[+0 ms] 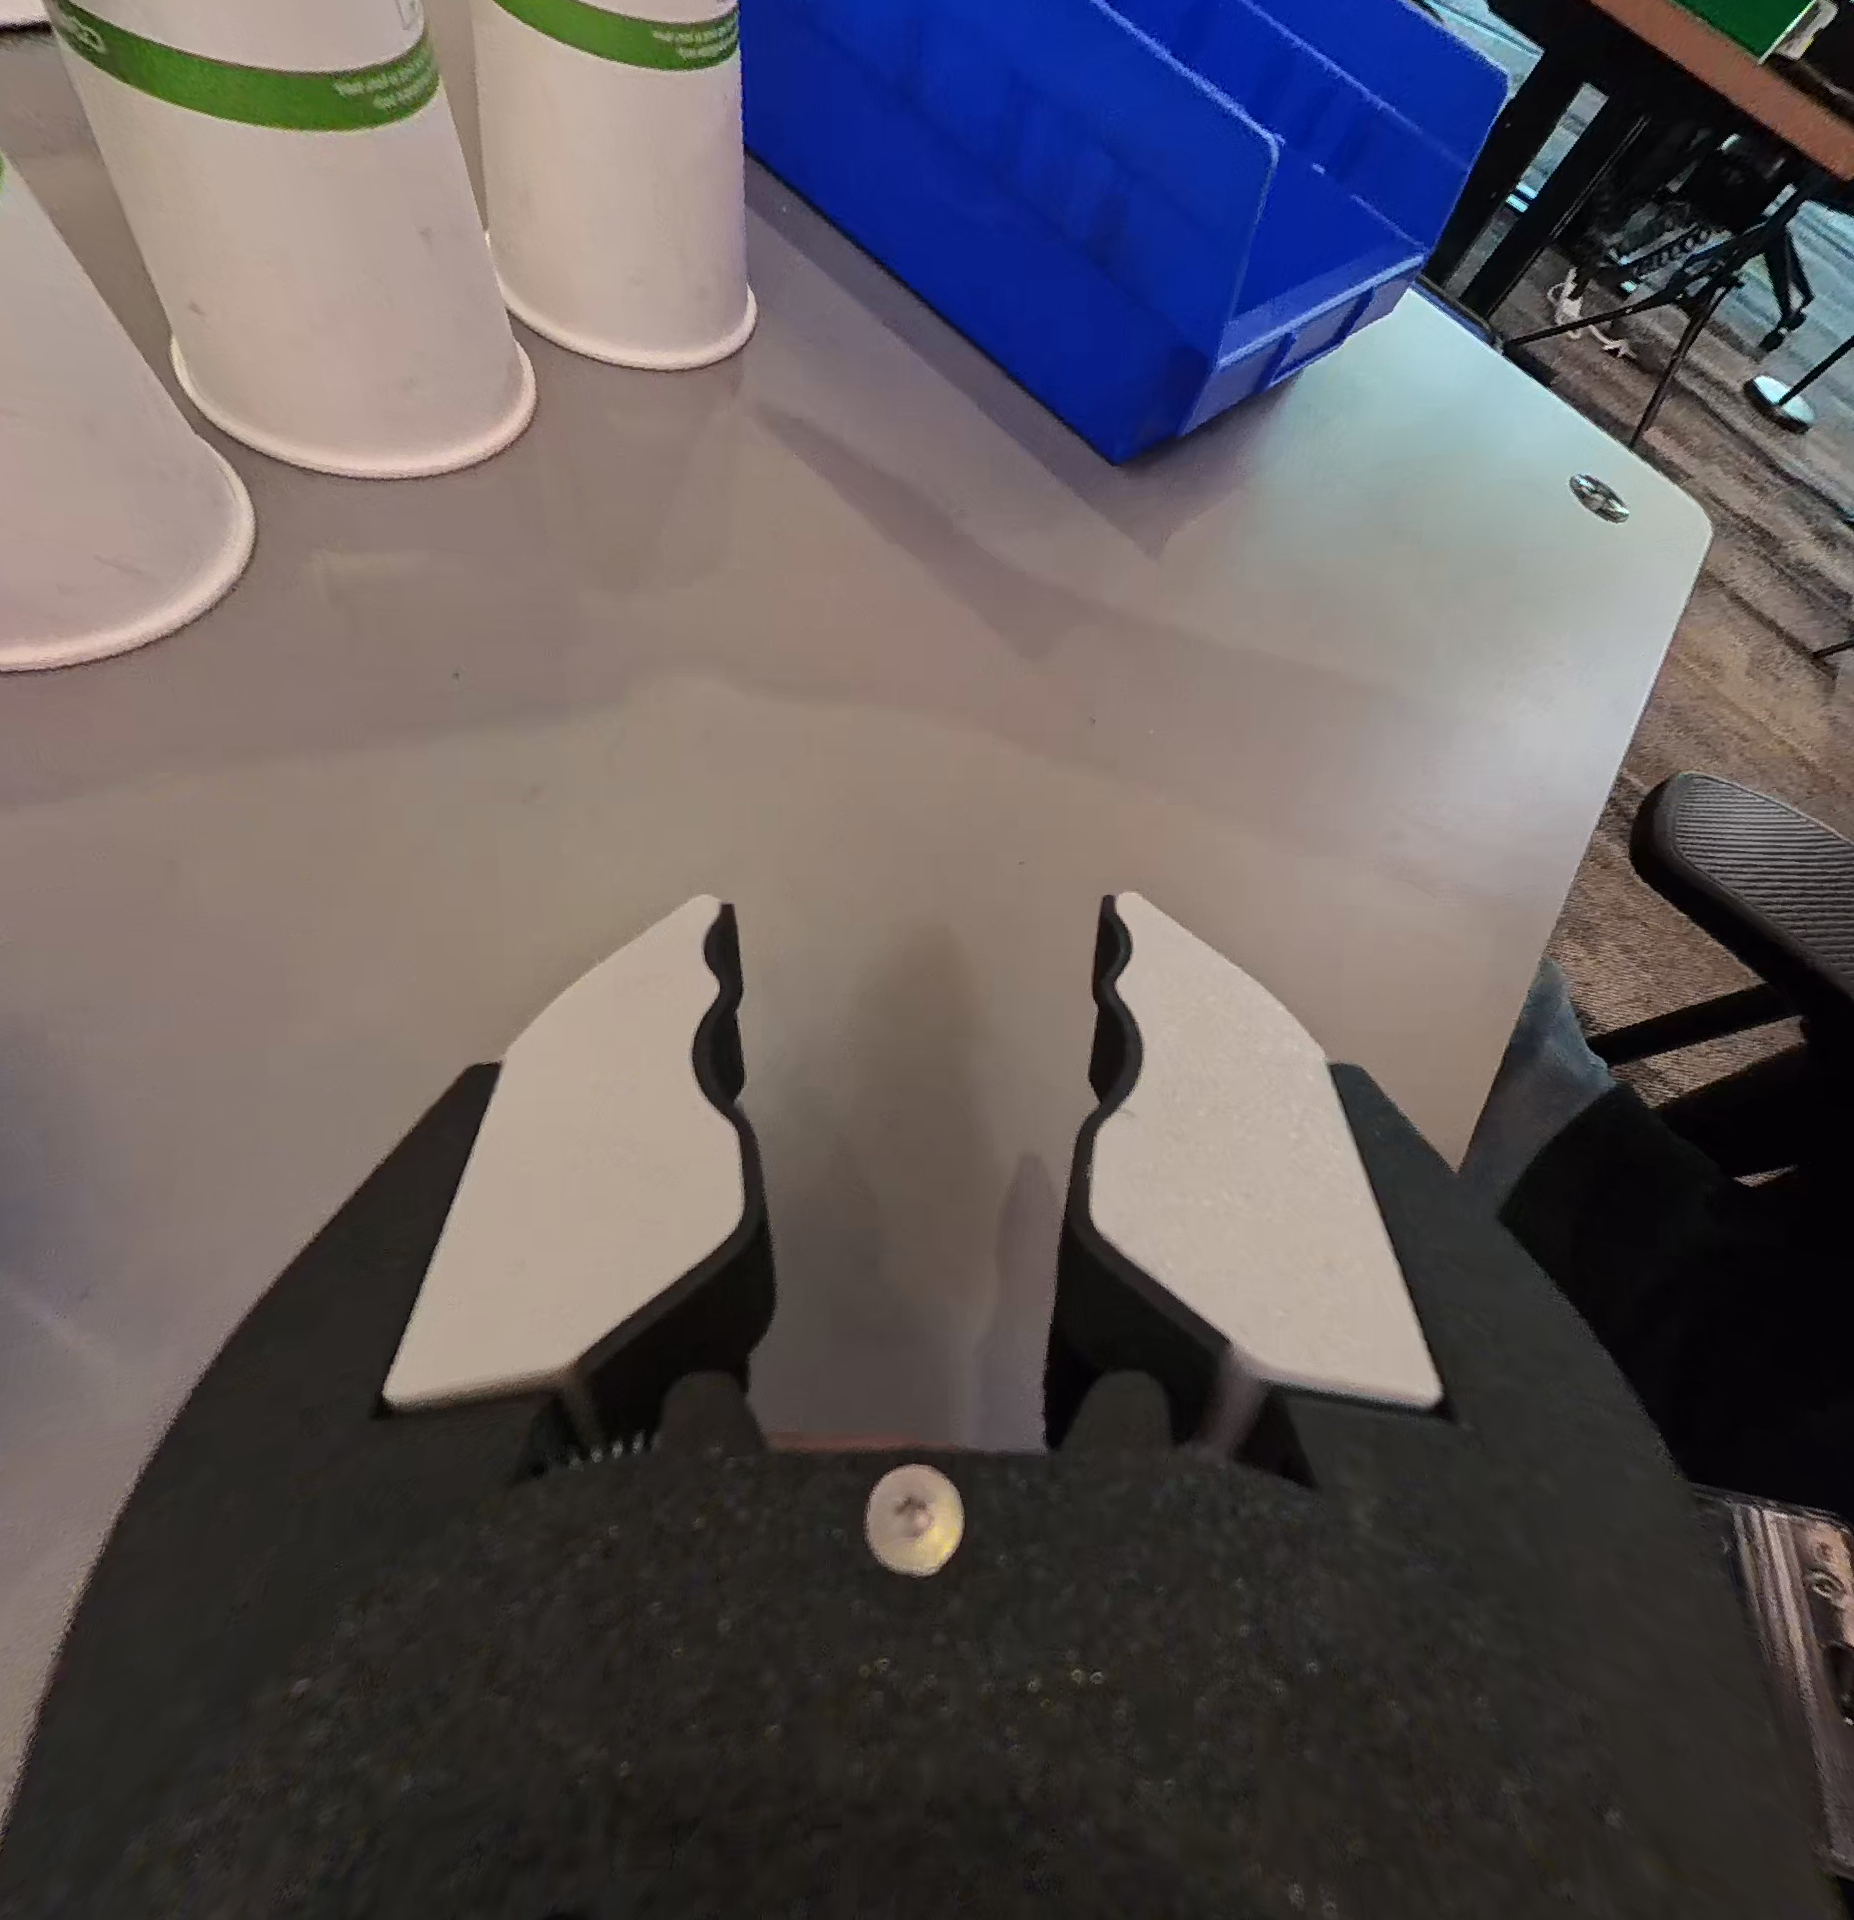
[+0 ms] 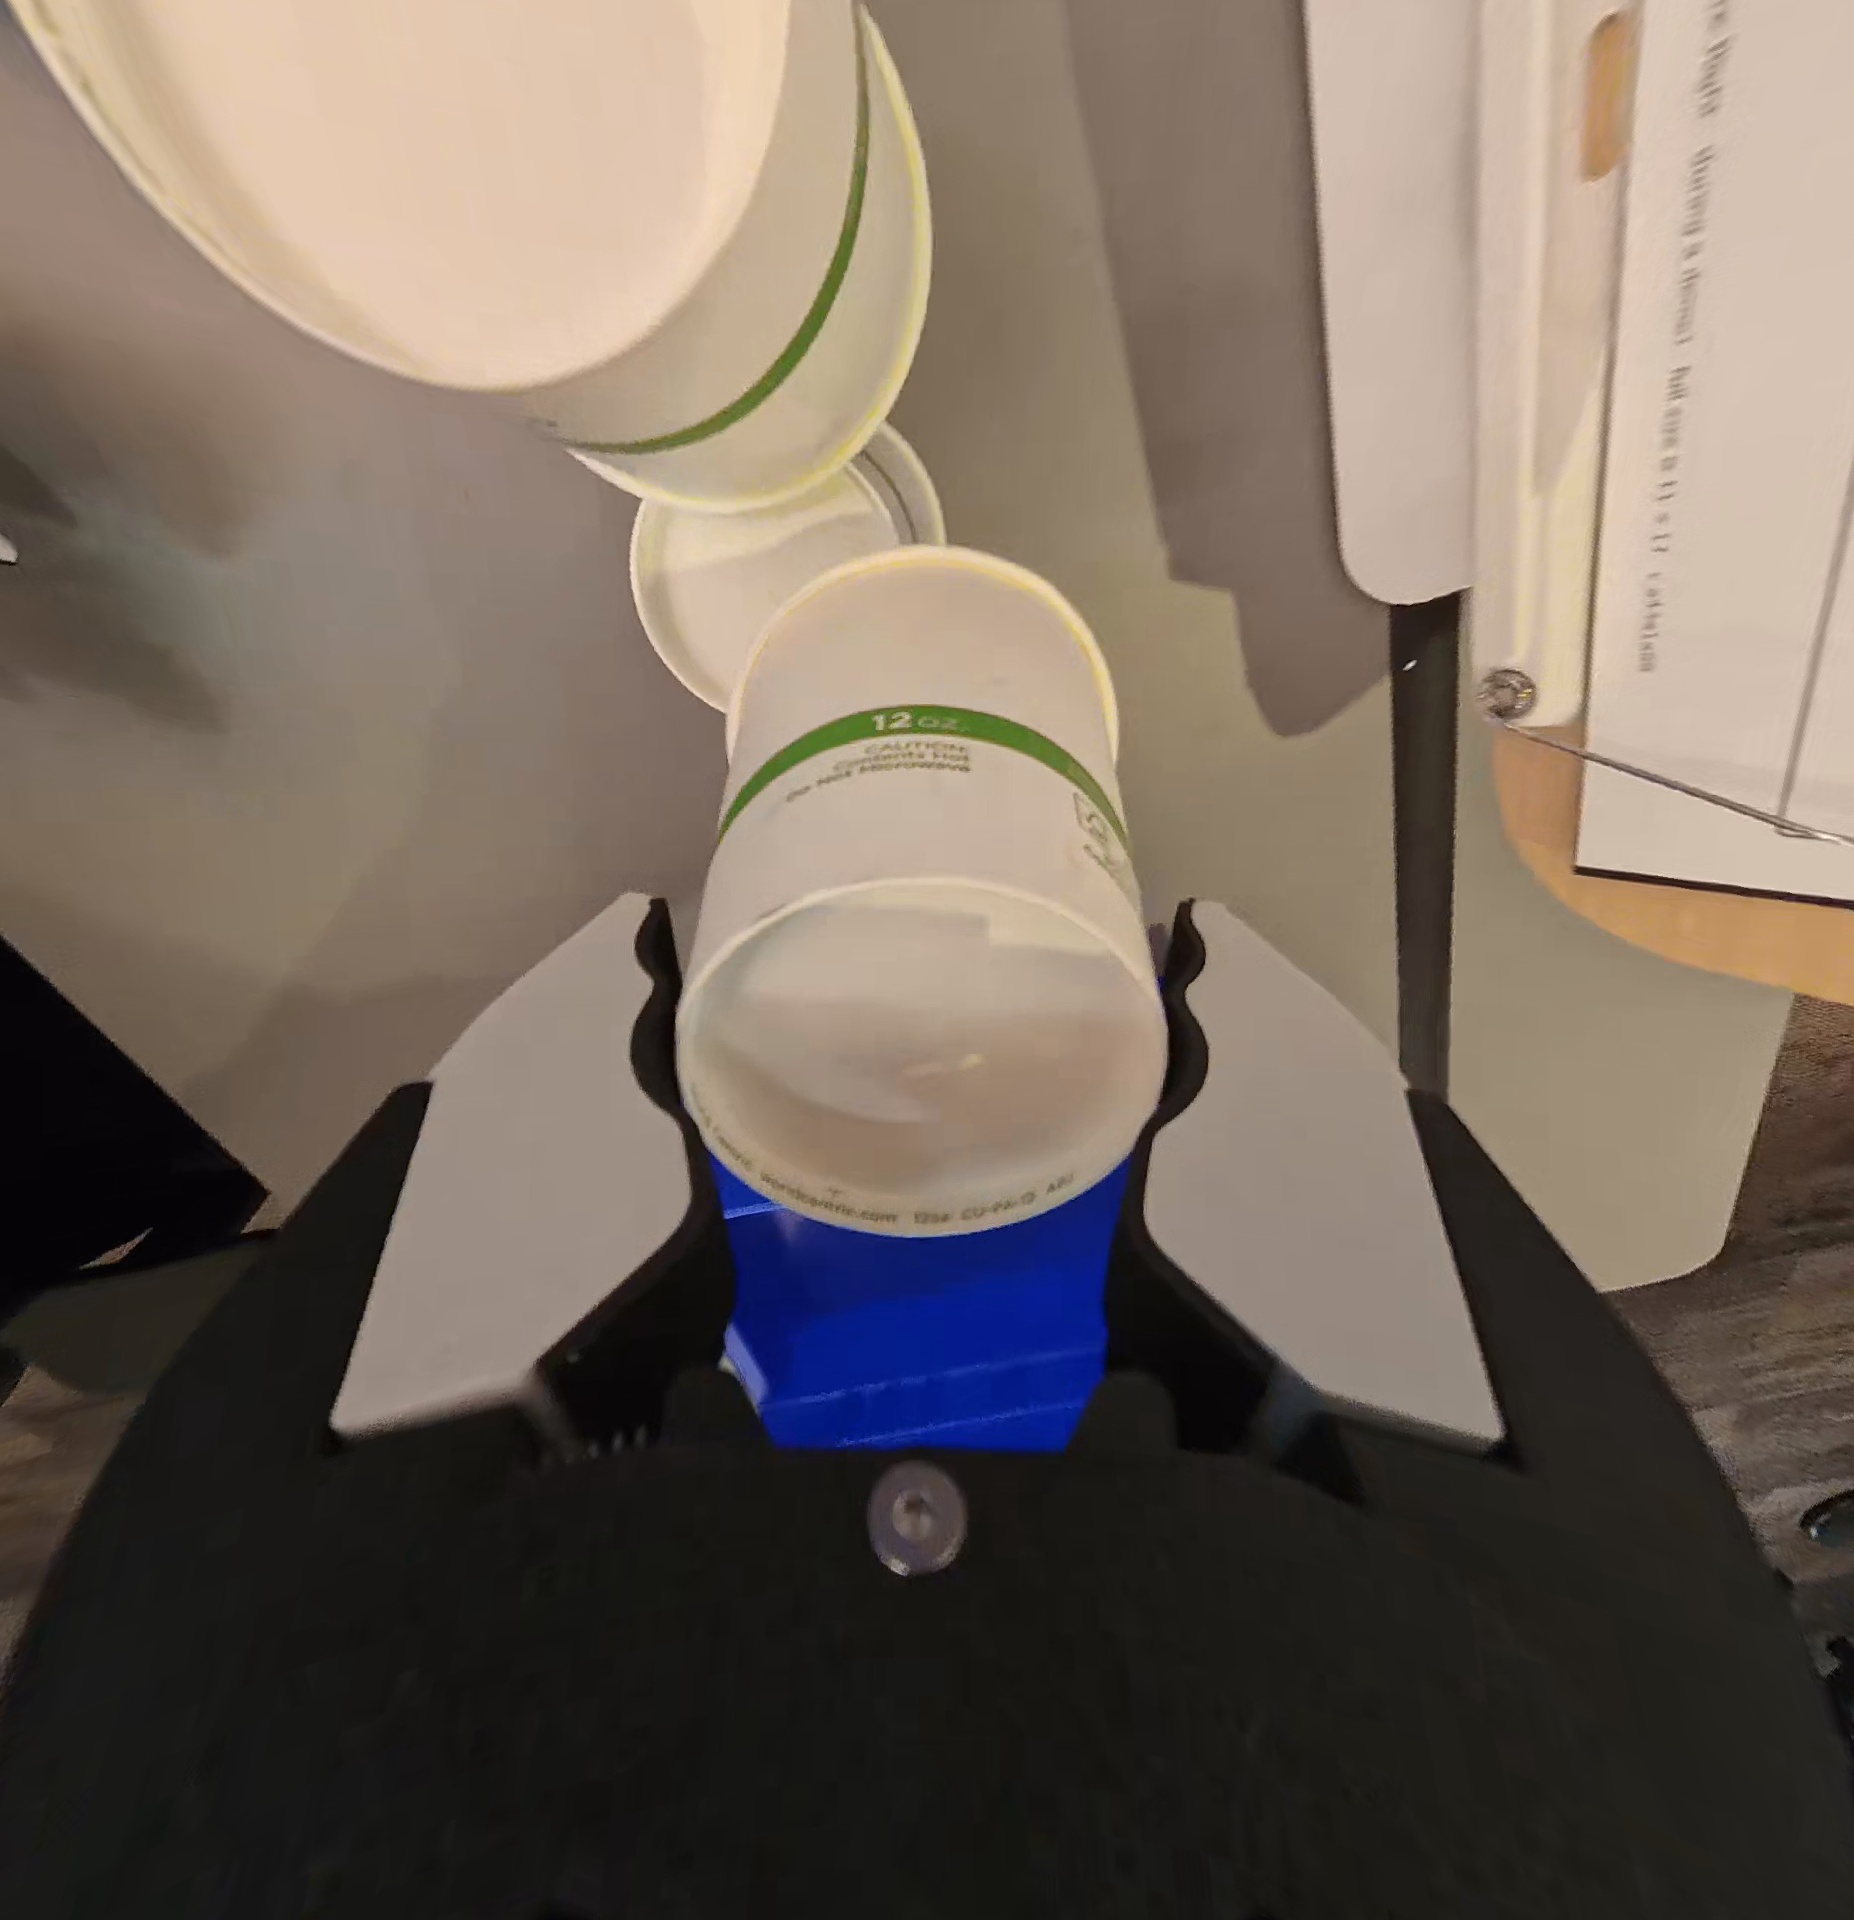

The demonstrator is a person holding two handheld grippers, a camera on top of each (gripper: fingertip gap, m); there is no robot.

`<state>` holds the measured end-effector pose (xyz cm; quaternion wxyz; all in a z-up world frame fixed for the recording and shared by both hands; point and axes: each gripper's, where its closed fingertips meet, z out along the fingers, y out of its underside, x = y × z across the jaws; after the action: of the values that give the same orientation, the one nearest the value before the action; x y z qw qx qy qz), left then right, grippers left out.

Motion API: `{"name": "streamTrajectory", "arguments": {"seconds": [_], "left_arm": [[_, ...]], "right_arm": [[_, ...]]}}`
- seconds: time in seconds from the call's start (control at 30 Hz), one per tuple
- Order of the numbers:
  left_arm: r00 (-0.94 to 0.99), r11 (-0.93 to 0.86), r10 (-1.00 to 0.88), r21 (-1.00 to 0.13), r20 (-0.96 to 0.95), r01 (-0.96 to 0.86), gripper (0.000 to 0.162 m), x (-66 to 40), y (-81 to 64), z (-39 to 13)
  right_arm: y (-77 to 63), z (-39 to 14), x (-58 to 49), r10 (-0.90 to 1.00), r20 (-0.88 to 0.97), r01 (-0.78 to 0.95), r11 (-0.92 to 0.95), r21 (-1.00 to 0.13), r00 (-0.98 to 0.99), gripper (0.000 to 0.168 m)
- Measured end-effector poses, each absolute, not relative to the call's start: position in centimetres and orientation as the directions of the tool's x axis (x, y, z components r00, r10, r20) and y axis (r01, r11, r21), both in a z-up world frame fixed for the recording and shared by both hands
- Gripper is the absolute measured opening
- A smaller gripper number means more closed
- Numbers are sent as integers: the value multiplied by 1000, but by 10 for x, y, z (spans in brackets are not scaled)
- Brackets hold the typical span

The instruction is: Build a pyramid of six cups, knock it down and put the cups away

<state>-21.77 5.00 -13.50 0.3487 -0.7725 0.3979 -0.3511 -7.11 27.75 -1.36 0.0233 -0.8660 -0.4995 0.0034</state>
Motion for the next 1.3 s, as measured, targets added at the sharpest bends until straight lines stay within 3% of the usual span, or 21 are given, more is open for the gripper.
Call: {"name": "streamTrajectory", "arguments": {"seconds": [0.23, 0.53, 0.67, 0.77, 0.87, 0.97, 1.03, 1.17, 1.3], "left_arm": [[413, -440, -868, -813, 276, -381, 65, -215, 45, -136], [393, -437, -876, -805, 280, -402, 68, -211, 39, -139], [391, -437, -877, -803, 279, -406, 70, -210, 38, -140], [389, -438, -877, -802, 282, -406, 71, -210, 38, -141], [387, -433, -879, -805, 278, -405, 70, -211, 37, -140], [380, -416, -887, -813, 263, -408, 69, -210, 36, -138], [369, -400, -895, -817, 251, -414, 69, -208, 34, -137], [364, -354, -910, -833, 200, -426, 69, -205, 32, -136], [360, -310, -921, -844, 151, -437, 69, -202, 29, -135]], "right_arm": [[273, -24, -72, 866, -20, 866, -499, 21, 499, 89], [275, -29, -74, 874, -5, 874, -487, 5, 487, 90], [274, -14, -76, 877, 22, 876, -478, -59, 480, 109], [269, 22, -86, 874, 74, 860, -453, -233, 480, 109], [242, 65, -107, 870, 140, 778, -337, -530, 472, 105], [188, 82, -132, 856, 178, 575, -160, -803, 486, 103], [139, 69, -151, 876, 102, 367, -90, -926, 471, 100], [62, 0, -185, 915, -91, 80, -133, -988, 392, 101], [46, -50, -176, 840, -182, -83, -163, -983, 511, 95]]}}
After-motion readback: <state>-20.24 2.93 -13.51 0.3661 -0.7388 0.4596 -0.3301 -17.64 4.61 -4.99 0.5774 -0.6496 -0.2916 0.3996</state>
